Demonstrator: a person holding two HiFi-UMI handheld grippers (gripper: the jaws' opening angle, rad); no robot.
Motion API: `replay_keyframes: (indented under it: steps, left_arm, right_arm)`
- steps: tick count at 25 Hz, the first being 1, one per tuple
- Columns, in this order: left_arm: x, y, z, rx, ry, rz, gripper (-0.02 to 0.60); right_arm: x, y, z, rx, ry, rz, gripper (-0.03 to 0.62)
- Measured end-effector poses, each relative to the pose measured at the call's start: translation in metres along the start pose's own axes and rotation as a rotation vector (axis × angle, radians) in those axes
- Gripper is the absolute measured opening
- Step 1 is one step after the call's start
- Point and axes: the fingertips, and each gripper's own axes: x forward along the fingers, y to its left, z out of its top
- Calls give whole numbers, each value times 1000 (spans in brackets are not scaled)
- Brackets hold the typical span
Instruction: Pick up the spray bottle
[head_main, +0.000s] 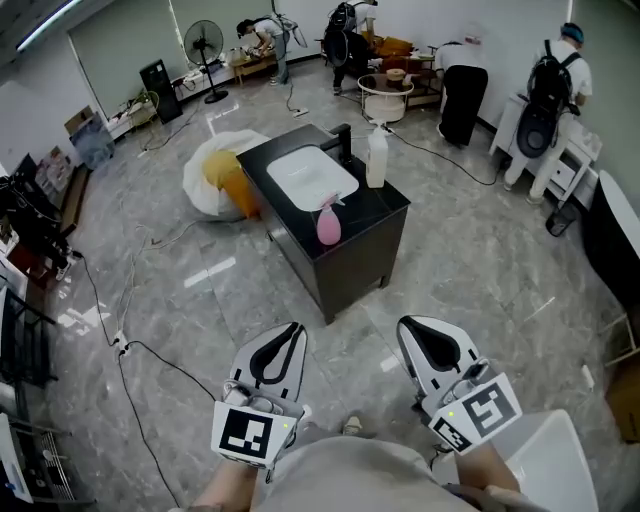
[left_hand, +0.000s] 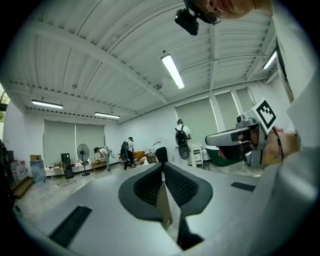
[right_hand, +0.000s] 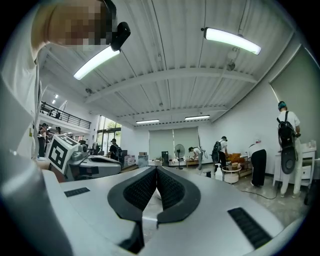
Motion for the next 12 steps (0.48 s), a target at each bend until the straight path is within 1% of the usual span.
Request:
replay_keyframes:
  steps: [4, 6, 9, 10, 11, 12]
  left_arm:
    - [9, -5, 0, 11, 1, -4, 34]
    - [12, -6, 2, 32, -1, -2, 34]
    - [18, -9, 4, 77, -2, -5, 34]
    - [20, -11, 5, 90, -4, -8, 34]
    - [21, -12, 6, 103, -5, -9, 34]
    - [21, -12, 6, 117, -4, -9, 34]
  right_arm:
    - [-3, -8, -4, 9, 3, -1, 29]
    - [-2, -12, -6, 11, 10, 3, 29]
    - [3, -14, -15, -2, 59, 21, 32]
    - [5, -15, -17, 1, 70, 24, 51]
    - [6, -17, -18, 11, 71, 25, 152]
    - [7, -18, -18, 23, 65, 24, 232]
